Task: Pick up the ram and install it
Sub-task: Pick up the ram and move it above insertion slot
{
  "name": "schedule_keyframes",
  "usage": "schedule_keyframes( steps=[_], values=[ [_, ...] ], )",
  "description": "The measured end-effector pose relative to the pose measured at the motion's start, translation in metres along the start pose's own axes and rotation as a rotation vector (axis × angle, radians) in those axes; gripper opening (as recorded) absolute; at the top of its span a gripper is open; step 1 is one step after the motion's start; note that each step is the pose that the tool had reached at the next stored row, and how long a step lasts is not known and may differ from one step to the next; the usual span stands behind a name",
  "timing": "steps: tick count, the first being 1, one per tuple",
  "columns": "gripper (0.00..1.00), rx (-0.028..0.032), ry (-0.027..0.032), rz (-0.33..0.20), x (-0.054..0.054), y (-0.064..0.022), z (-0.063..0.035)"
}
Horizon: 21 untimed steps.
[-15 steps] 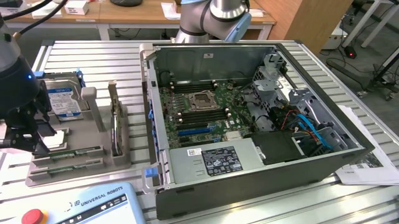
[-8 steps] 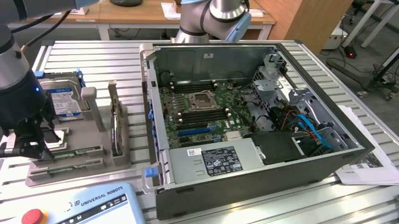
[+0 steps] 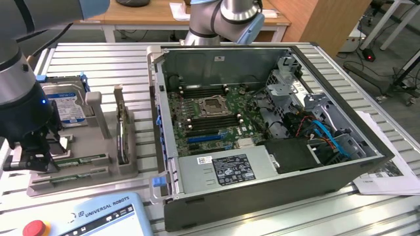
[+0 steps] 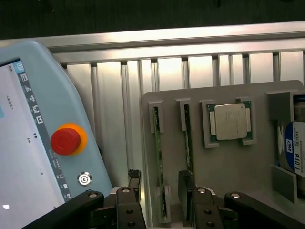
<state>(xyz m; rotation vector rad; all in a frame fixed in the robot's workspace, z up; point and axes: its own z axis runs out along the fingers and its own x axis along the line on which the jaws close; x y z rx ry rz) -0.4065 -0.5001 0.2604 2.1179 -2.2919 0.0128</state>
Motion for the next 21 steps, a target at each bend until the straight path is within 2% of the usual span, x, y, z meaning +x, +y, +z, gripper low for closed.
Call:
schedule_keyframes(
  steps=[10, 21],
  values=[
    [0.45, -0.0031, 0.0002, 0.000, 0.000, -0.0001, 0.0158],
    [0.45, -0.0032, 0.0014, 0.000, 0.001, -0.0003, 0.0161]
  ],
)
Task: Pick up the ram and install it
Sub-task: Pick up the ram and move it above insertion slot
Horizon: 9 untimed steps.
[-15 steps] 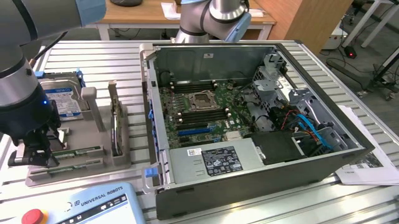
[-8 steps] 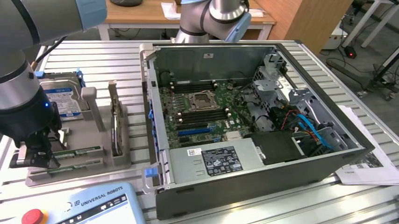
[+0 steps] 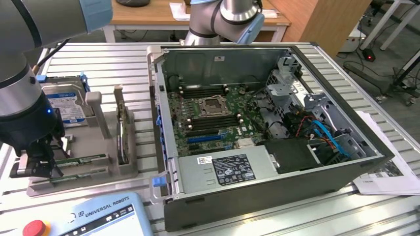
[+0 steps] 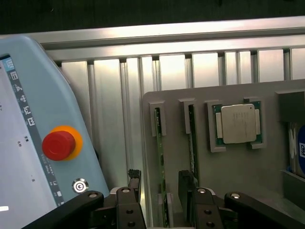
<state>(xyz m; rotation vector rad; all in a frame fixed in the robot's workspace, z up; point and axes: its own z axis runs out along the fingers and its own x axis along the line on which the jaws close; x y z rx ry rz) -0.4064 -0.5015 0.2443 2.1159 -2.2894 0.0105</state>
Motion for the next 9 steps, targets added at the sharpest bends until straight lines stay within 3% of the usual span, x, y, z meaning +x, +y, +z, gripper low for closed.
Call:
schedule_keyframes(
  steps=[9],
  values=[
    [0.45, 0.0001, 0.0014, 0.000, 0.0002, 0.0000, 0.0000]
  ],
)
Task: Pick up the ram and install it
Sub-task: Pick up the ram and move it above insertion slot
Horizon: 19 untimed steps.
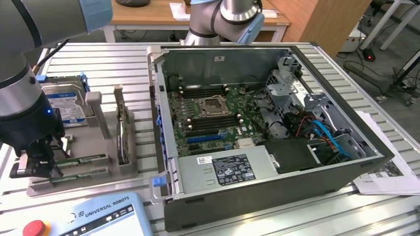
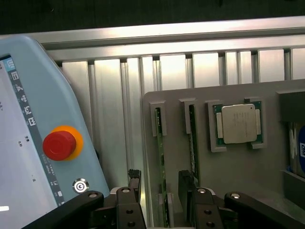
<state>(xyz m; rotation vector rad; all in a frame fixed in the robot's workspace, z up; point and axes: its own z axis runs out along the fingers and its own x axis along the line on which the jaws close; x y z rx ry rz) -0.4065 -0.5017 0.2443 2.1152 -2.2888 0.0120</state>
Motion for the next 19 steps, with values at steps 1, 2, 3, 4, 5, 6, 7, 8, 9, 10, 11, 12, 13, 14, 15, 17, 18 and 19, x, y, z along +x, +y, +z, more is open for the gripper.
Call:
schedule_keyframes(
  steps=[1, 2, 3, 4, 5, 6, 7, 8, 9, 10, 11, 12, 13, 14, 15, 17, 18, 19],
  values=[
    [0.45, 0.0000, 0.0006, 0.000, 0.0000, 0.0000, 0.0000],
    [0.45, 0.0001, 0.0008, 0.000, 0.0000, 0.0000, 0.0000],
    [0.45, 0.0002, 0.0007, 0.000, 0.0000, 0.0000, 0.0001],
    [0.45, 0.0002, 0.0008, 0.000, -0.0001, 0.0000, 0.0001],
    [0.45, 0.0001, 0.0008, 0.000, -0.0001, 0.0000, 0.0000],
    [0.45, 0.0001, 0.0008, 0.000, -0.0001, 0.0000, 0.0000],
    [0.45, 0.0001, 0.0008, 0.000, -0.0001, 0.0000, 0.0001],
    [0.45, 0.0001, 0.0008, 0.000, -0.0001, 0.0000, 0.0000],
    [0.45, 0.0001, 0.0008, 0.000, -0.0001, 0.0000, 0.0003],
    [0.45, 0.0002, 0.0007, 0.000, -0.0001, 0.0000, 0.0007],
    [0.45, 0.0004, 0.0006, 0.000, -0.0001, 0.0000, 0.0016],
    [0.45, 0.0002, 0.0007, 0.000, -0.0001, 0.0000, 0.0026],
    [0.45, 0.0002, 0.0008, 0.000, -0.0002, 0.0000, 0.0035],
    [0.45, 0.0001, 0.0008, 0.000, -0.0002, 0.0000, 0.0045],
    [0.45, 0.0001, 0.0008, 0.000, -0.0002, 0.0000, 0.0055],
    [0.45, 0.0001, 0.0008, 0.000, -0.0003, -0.0001, 0.0071],
    [0.45, 0.0001, 0.0008, 0.000, -0.0003, -0.0001, 0.0080],
    [0.45, -0.0003, 0.0009, 0.000, -0.0003, -0.0001, 0.0089]
  ],
)
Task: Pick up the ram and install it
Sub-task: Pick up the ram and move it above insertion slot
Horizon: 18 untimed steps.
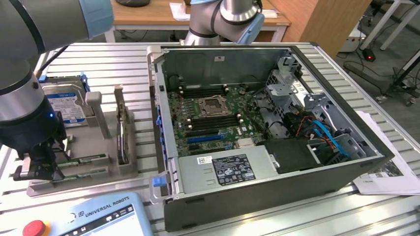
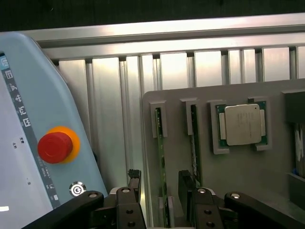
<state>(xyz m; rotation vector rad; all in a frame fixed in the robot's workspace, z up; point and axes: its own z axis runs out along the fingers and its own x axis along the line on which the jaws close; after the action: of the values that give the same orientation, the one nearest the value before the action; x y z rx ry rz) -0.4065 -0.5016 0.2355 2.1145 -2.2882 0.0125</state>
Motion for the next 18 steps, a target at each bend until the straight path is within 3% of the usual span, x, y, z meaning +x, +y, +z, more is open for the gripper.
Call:
schedule_keyframes(
  steps=[10, 18],
  values=[
    [0.45, -0.0067, 0.0005, 0.000, 0.000, -0.0001, 0.0151],
    [0.45, -0.0176, 0.0013, 0.000, -0.001, -0.0003, 0.0255]
  ],
)
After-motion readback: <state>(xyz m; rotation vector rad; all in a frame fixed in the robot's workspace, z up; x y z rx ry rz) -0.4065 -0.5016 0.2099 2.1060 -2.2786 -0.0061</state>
